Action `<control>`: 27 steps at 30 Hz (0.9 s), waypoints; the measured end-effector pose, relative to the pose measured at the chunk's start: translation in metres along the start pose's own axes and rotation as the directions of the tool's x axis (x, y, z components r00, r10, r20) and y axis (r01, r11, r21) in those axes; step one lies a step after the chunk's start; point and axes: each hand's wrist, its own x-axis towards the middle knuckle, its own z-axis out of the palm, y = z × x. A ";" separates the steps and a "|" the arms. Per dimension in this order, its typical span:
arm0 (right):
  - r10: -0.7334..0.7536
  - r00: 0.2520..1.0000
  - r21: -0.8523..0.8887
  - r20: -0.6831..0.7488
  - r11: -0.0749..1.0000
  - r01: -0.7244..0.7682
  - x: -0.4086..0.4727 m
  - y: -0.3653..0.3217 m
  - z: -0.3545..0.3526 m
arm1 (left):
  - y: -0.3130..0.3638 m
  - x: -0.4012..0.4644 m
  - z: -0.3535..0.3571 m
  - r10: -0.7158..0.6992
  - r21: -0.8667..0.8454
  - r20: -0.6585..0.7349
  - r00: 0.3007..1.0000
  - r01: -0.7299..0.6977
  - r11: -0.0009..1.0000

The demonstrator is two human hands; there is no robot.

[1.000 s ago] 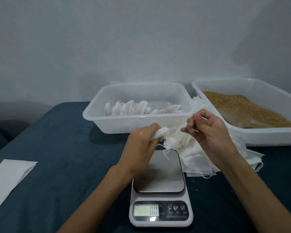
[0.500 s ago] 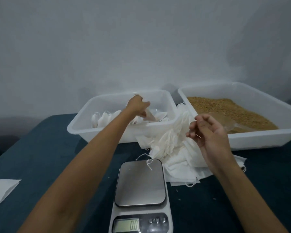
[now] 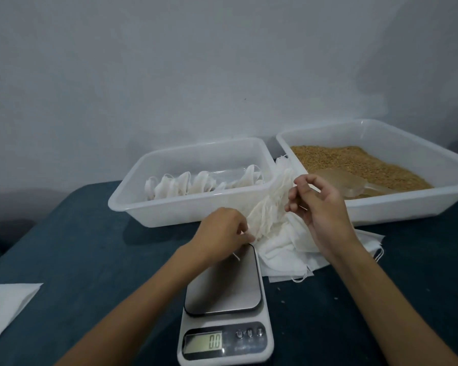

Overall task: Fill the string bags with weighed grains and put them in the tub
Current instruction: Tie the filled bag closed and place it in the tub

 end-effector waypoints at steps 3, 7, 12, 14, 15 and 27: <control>0.011 1.000 -0.011 0.002 1.000 -0.011 -0.001 0.001 0.001 | -0.001 0.005 0.002 0.009 0.032 -0.012 1.000 -0.009 0.999; 0.016 1.000 -0.021 0.010 1.000 -0.016 0.000 0.004 0.001 | 0.003 0.010 0.011 0.025 -0.054 -0.030 0.999 -0.027 0.998; 0.017 0.999 -0.046 0.040 0.999 -0.015 0.000 0.008 0.001 | 0.014 0.023 0.022 0.006 -0.307 -0.050 0.999 -0.021 0.951; 0.022 0.999 -0.043 0.043 0.999 -0.020 0.001 0.009 0.001 | 0.017 0.027 0.025 -0.012 -0.502 -0.004 1.000 0.008 0.865; 0.021 0.999 -0.043 0.045 0.999 -0.020 0.001 0.009 0.001 | 0.019 0.028 0.024 -0.002 -0.606 0.018 1.000 0.012 0.795; -0.318 0.947 -0.401 0.049 0.862 0.310 -0.008 0.015 0.009 | 0.005 -0.009 0.009 -0.024 -0.933 -0.110 0.994 -0.095 0.347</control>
